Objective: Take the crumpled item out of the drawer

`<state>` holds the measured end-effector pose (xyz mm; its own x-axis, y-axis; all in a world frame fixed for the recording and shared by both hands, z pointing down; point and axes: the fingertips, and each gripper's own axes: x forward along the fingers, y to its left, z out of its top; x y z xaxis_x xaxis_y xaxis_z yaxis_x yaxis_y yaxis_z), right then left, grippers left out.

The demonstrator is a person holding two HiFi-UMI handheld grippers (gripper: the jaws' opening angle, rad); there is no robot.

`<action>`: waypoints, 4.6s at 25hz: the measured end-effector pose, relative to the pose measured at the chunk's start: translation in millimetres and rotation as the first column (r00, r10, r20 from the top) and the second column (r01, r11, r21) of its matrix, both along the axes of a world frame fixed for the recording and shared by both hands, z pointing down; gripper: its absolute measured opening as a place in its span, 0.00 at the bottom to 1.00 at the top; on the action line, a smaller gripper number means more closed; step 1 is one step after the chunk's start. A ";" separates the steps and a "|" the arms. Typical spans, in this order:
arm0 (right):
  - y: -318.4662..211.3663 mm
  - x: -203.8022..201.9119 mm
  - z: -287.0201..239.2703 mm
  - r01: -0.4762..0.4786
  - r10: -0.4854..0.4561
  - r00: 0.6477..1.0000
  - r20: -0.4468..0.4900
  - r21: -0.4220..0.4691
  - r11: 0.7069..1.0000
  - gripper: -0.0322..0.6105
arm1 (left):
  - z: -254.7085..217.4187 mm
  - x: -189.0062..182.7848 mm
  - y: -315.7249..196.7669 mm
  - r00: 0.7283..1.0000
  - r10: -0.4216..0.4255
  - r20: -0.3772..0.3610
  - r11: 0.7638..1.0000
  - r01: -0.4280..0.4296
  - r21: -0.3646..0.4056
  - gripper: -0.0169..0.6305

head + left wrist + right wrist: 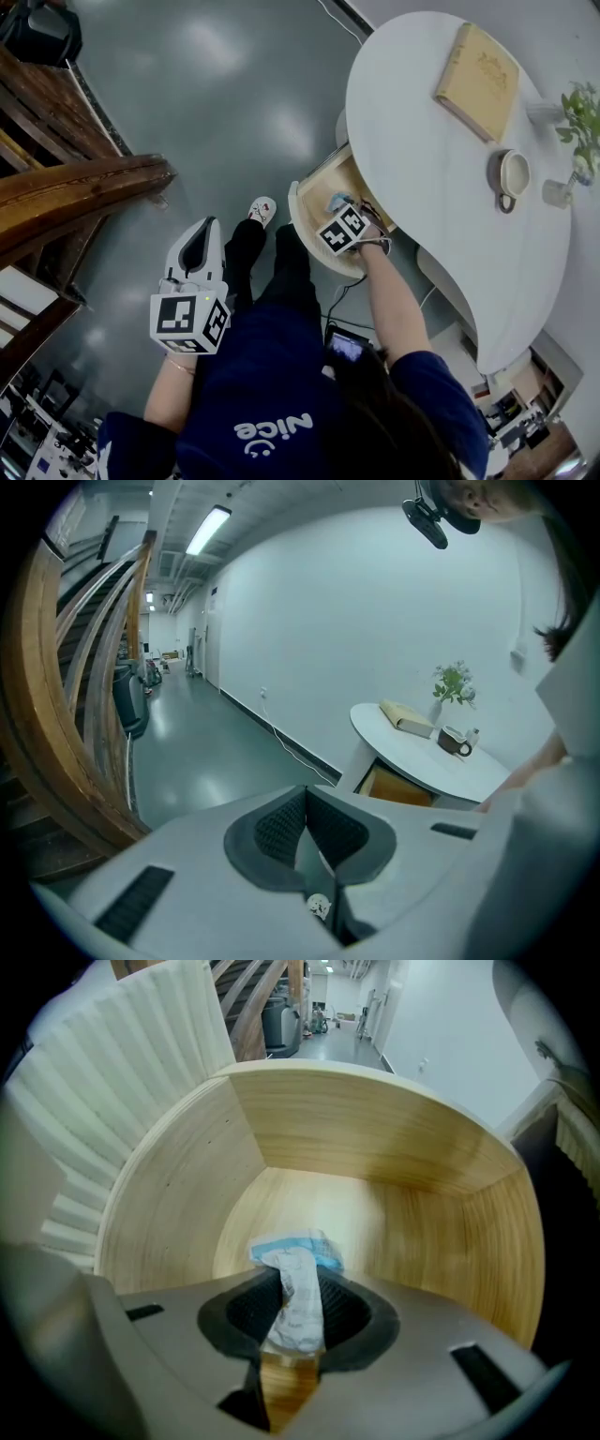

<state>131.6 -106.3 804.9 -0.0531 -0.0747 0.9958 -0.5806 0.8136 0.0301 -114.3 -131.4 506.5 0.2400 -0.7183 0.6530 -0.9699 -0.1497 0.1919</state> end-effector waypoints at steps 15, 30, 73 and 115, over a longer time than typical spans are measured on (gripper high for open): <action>-3.8 -17.1 -38.8 -0.049 0.045 0.997 0.067 0.049 0.998 0.21 | -7.3 10.5 -7.0 0.997 0.077 -0.023 0.997 -0.077 0.030 0.03; -1.2 -33.5 -102.4 -0.140 0.122 0.982 0.144 0.119 0.983 0.21 | -27.7 30.4 -30.3 0.981 0.177 -0.072 0.981 -0.170 0.096 0.03; 25.1 -1.1 -250.5 -0.692 0.600 0.714 0.360 0.242 0.680 0.22 | -40.5 138.5 -40.2 0.791 0.601 -0.112 0.799 -0.592 0.105 0.03; 61.8 63.4 -411.9 -0.869 0.544 0.448 0.710 0.488 0.079 0.22 | -128.7 197.9 -9.9 0.632 0.773 -0.051 0.597 -0.698 0.395 0.03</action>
<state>195.0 -44.4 393.0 0.2502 -0.8665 0.4318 -0.9608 -0.2772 0.0006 83.6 -141.3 377.8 0.8726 -0.3830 0.3032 -0.4442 -0.8803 0.1665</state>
